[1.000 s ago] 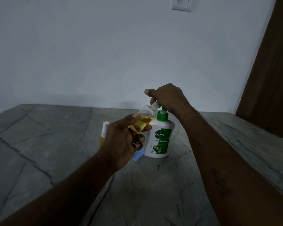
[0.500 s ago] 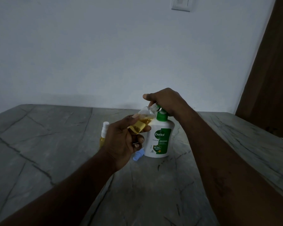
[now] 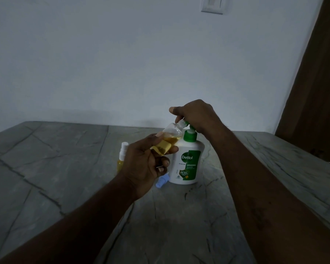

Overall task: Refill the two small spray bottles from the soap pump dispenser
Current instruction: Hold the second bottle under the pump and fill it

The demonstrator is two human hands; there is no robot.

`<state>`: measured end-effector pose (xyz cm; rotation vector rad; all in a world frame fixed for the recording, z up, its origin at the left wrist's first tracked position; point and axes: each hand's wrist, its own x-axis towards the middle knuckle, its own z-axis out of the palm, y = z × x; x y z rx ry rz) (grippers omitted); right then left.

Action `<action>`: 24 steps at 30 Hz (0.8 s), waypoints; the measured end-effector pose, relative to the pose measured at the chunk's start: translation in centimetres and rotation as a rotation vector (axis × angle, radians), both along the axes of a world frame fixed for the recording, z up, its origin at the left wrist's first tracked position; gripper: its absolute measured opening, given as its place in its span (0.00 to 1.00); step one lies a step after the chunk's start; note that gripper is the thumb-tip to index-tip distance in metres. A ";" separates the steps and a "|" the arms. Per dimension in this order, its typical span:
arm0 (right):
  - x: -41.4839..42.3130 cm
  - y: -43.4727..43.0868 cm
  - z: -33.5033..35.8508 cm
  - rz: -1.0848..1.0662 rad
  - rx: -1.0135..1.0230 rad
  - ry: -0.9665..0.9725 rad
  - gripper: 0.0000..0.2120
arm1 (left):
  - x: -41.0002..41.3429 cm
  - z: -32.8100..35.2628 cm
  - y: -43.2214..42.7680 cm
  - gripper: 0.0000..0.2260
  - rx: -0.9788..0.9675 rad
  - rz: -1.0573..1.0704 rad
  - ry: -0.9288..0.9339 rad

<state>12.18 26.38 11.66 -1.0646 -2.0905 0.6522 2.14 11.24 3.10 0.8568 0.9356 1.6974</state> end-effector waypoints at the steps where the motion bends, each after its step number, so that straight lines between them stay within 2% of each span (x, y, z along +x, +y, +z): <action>1: 0.0 -0.1 -0.1 0.009 -0.020 0.000 0.19 | 0.0 0.0 0.1 0.18 -0.004 0.003 0.000; 8: 0.1 -0.2 -0.3 0.012 -0.051 0.000 0.19 | 0.0 -0.2 0.1 0.22 0.008 0.000 0.016; 16: 0.0 0.1 0.2 -0.021 0.082 -0.026 0.21 | -0.1 0.0 0.0 0.22 0.023 -0.027 0.023; 21: 0.0 0.1 0.0 0.005 0.024 0.001 0.21 | 0.0 0.1 0.0 0.23 0.015 -0.024 0.025; 24: 0.2 0.0 -0.1 0.018 -0.027 0.015 0.20 | 0.0 0.0 0.1 0.20 -0.005 -0.019 0.025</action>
